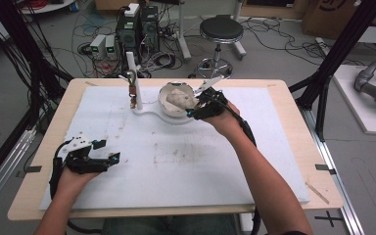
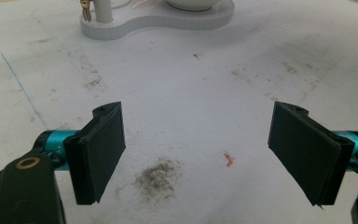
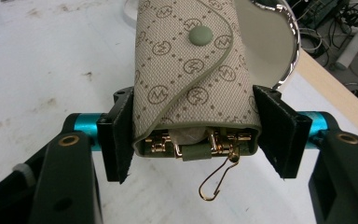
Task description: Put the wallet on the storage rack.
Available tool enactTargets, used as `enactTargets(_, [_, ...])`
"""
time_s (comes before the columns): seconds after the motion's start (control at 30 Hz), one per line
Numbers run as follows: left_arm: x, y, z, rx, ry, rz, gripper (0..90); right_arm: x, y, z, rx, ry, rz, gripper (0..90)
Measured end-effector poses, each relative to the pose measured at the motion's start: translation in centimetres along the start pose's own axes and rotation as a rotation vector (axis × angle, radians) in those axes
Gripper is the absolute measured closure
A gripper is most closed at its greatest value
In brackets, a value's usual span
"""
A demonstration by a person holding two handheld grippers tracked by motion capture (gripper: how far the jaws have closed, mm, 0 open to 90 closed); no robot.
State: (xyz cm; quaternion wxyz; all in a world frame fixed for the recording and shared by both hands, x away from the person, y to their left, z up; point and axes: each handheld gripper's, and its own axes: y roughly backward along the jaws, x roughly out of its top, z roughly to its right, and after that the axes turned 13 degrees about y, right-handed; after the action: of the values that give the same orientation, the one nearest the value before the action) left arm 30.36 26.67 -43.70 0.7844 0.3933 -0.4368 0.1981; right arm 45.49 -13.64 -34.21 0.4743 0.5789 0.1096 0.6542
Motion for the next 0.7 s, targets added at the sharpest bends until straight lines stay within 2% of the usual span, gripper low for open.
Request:
enactTargets(0.27, [0.0,-0.1,-0.2,-0.009,0.008,0.000,18.7,0.7,-1.3,0.5,0.000,-0.001,-0.037,35.9])
enactTargets(0.3, [0.0,-0.1,-0.2,-0.009,0.008,0.000,18.7,1.1,-1.5,0.7,0.005,0.006,-0.056,35.9])
enactTargets(0.4, [-0.1,-0.1,-0.2,-0.006,0.012,0.000,18.7,1.6,-1.7,0.9,-0.005,0.014,-0.042,35.9])
enactTargets(0.63, [-0.1,-0.1,-0.4,-0.001,0.012,-0.010,18.7,2.2,-2.5,1.2,-0.014,0.024,-0.076,35.9])
enactTargets(0.7, [-0.1,-0.1,-0.4,-0.002,0.013,-0.010,18.7,2.5,-2.9,1.2,-0.021,0.043,-0.107,35.8])
